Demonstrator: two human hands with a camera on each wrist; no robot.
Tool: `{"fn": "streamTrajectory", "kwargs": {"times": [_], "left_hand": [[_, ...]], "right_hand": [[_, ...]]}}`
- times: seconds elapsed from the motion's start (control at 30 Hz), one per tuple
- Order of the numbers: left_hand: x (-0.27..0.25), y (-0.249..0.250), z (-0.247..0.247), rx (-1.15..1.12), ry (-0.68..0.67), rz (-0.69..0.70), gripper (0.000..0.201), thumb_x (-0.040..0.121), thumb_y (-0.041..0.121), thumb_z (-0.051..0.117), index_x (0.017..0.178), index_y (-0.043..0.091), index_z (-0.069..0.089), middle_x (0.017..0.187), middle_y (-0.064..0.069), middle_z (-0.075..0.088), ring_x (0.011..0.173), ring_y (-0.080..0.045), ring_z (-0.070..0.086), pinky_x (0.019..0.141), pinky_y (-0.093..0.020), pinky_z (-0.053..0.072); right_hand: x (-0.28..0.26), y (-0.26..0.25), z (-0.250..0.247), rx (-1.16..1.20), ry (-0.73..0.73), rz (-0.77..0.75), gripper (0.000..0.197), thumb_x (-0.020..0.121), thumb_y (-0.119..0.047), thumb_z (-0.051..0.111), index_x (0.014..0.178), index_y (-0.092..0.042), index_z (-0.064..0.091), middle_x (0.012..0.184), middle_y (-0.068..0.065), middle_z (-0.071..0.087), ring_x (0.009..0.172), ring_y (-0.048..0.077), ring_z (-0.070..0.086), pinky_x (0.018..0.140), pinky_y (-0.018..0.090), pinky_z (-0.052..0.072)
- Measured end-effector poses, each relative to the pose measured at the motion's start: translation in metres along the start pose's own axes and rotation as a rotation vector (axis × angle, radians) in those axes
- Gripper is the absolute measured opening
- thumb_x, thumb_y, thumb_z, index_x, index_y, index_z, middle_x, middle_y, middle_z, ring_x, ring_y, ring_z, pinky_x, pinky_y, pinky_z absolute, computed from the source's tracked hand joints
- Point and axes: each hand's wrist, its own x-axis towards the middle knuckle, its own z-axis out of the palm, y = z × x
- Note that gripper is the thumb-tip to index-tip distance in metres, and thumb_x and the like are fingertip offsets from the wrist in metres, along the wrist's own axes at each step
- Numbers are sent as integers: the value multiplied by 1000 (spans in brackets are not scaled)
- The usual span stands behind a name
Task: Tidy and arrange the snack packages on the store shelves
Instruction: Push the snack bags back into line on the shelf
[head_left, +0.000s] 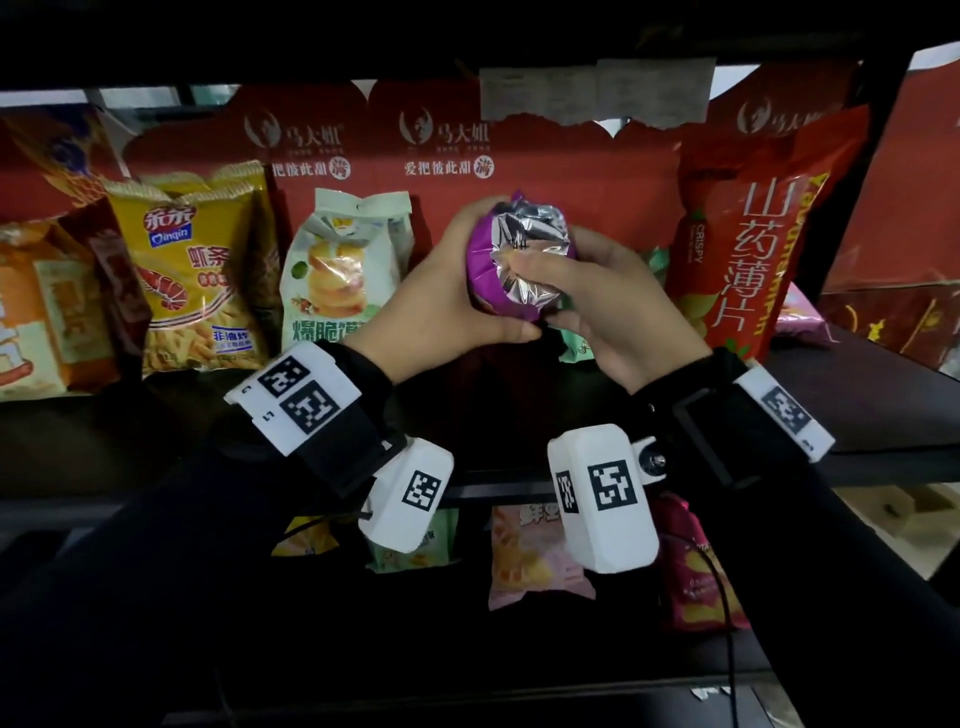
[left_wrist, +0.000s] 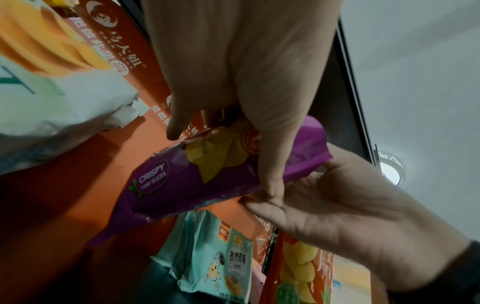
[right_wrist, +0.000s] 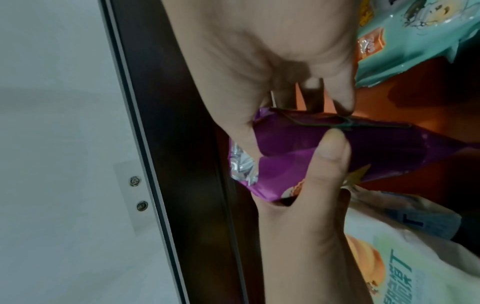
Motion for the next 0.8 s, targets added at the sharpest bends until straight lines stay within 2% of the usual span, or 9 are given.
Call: {"fn": "streamTrajectory", "kwargs": {"times": [0.13, 0.2, 0.27, 0.37, 0.5, 0.57, 0.67, 0.73, 0.8], "left_hand": [[2, 4, -4, -37, 149, -12, 67, 68, 7, 84, 127, 11, 52, 117, 0, 66, 99, 2, 62, 88, -13, 48], [8, 11, -11, -77, 208, -34, 54, 69, 8, 83, 117, 10, 60, 112, -2, 69, 95, -4, 66, 87, -19, 52], [12, 18, -19, -163, 223, -52, 48, 70, 8, 82, 114, 11, 63, 107, 1, 71, 95, -8, 68, 86, -24, 54], [16, 30, -27, -336, 239, -49, 38, 75, 10, 80, 110, 8, 65, 100, -3, 73, 92, -15, 71, 82, -28, 56], [17, 32, -20, -439, 202, -147, 52, 73, 23, 77, 118, 6, 57, 112, -13, 69, 105, -29, 67, 95, -42, 53], [14, 27, -15, -418, 103, -238, 57, 76, 24, 78, 124, 6, 55, 117, -12, 68, 107, -25, 67, 95, -38, 52], [11, 21, -9, -446, 59, -313, 42, 83, 23, 70, 121, 6, 59, 111, -9, 71, 99, -20, 69, 88, -32, 55], [11, 20, -5, -460, 97, -335, 42, 86, 22, 68, 122, 4, 57, 109, -9, 71, 94, -18, 70, 84, -30, 56], [12, 21, -2, -475, 109, -345, 36, 89, 24, 66, 120, 6, 59, 104, -6, 72, 90, -14, 71, 79, -27, 57]], "right_hand": [[2, 0, -6, 18, -140, 3, 36, 85, -32, 66, 120, -30, 58, 120, -12, 65, 116, 9, 56, 109, 51, 31], [3, 2, -10, 49, -277, -63, 38, 85, -33, 63, 122, -36, 52, 119, -21, 63, 115, -3, 53, 106, 34, 36], [7, 7, -10, 73, -318, -106, 56, 84, -12, 65, 134, -24, 42, 124, -12, 62, 112, -2, 57, 92, 16, 47], [13, 12, -3, 0, -216, -110, 66, 80, 7, 67, 138, -7, 39, 129, 10, 59, 114, 17, 60, 100, 31, 48], [19, 15, 2, 22, -14, -94, 43, 80, -3, 71, 121, 3, 56, 112, 17, 68, 94, 20, 67, 88, 31, 55], [20, 13, 3, 45, 19, -82, 38, 82, -12, 72, 117, -1, 61, 108, 14, 70, 91, 19, 70, 82, 28, 57], [19, 10, 5, 32, -38, -9, 36, 88, -23, 66, 121, -9, 60, 111, 10, 70, 99, 19, 69, 88, 32, 55], [15, 13, 3, 139, -134, 55, 35, 94, -18, 55, 128, -9, 55, 119, 12, 66, 108, 25, 64, 97, 41, 50], [10, 18, -2, 270, -244, 120, 37, 92, -9, 49, 129, -8, 52, 118, 15, 61, 102, 28, 61, 94, 46, 49]]}}
